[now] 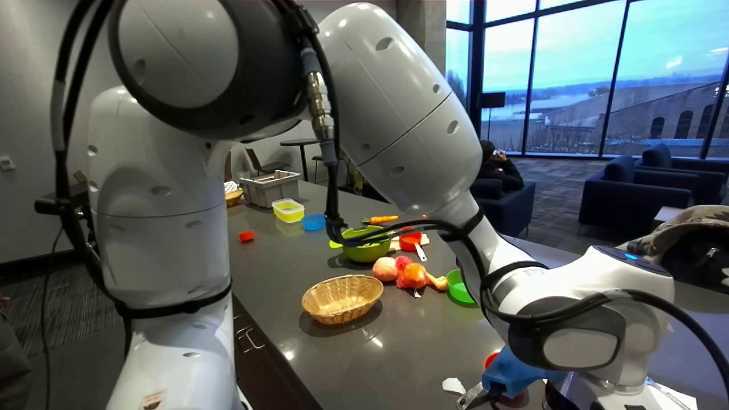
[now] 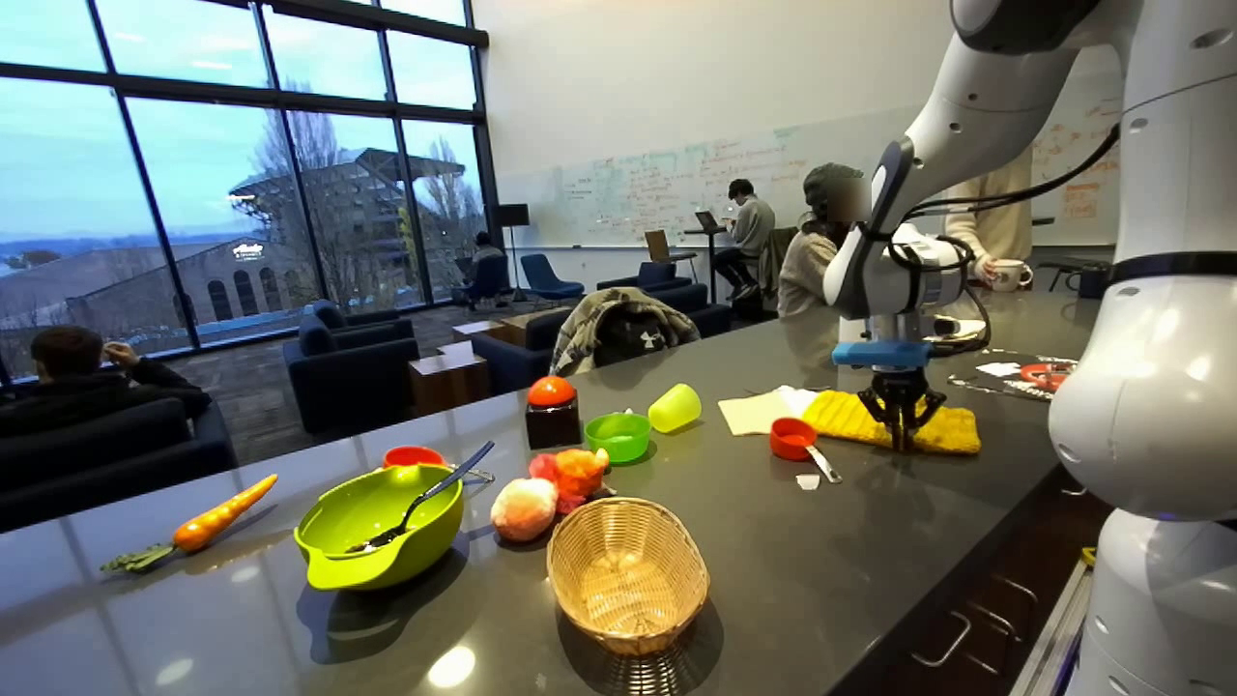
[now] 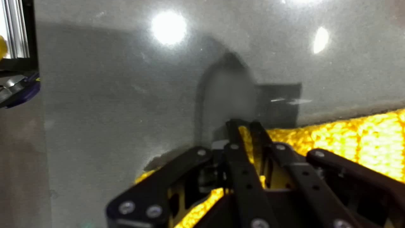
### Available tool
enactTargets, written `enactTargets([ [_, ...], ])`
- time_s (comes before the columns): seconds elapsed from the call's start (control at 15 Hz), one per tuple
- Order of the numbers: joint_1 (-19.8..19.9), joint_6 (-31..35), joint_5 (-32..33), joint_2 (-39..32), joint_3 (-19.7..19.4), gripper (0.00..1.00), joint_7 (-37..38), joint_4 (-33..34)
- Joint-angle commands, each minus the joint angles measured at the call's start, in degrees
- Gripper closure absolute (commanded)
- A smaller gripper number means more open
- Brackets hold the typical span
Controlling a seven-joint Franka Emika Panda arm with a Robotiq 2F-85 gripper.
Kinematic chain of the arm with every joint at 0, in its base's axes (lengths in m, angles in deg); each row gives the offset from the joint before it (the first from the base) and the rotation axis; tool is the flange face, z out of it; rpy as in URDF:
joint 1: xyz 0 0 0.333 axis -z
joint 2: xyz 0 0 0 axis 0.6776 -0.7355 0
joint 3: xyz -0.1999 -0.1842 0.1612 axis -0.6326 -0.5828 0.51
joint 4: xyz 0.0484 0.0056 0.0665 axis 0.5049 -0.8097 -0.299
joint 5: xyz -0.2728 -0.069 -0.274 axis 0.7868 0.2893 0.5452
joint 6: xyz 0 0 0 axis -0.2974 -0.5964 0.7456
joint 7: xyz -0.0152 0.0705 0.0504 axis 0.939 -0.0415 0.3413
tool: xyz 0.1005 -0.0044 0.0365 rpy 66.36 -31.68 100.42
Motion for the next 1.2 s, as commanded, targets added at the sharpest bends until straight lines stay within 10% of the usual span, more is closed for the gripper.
enactTargets([
  [0.0,-0.24,1.1,-0.82,-0.16,-0.81,1.0,-1.39,-0.52],
  [1.13,0.38,-4.65,8.8,11.43,-1.85,0.99,0.11,-0.86],
])
